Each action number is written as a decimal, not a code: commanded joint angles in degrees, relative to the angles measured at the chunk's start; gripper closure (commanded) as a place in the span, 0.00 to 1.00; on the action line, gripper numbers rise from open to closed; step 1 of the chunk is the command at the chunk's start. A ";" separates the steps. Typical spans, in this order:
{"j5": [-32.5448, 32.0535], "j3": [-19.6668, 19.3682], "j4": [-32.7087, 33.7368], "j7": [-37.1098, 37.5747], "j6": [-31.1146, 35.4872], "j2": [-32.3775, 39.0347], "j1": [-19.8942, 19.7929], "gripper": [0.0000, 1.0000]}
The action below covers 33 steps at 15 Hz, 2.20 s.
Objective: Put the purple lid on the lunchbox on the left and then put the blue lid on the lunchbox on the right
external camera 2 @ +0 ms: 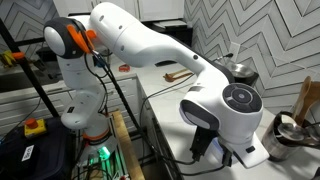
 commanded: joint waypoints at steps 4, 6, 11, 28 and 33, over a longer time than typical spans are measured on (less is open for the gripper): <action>0.94 0.99 0.43 0.60 0.20 0.83 -1.12 0.62; -0.03 1.09 -0.02 1.03 0.75 -0.01 -0.76 0.55; -1.70 1.38 -0.70 1.73 -0.02 -2.94 -0.16 0.18; -27.88 4.91 -3.99 2.41 -26.13 -28.91 4.03 0.00; -28.68 5.18 -2.72 1.73 -26.24 -29.91 5.35 0.00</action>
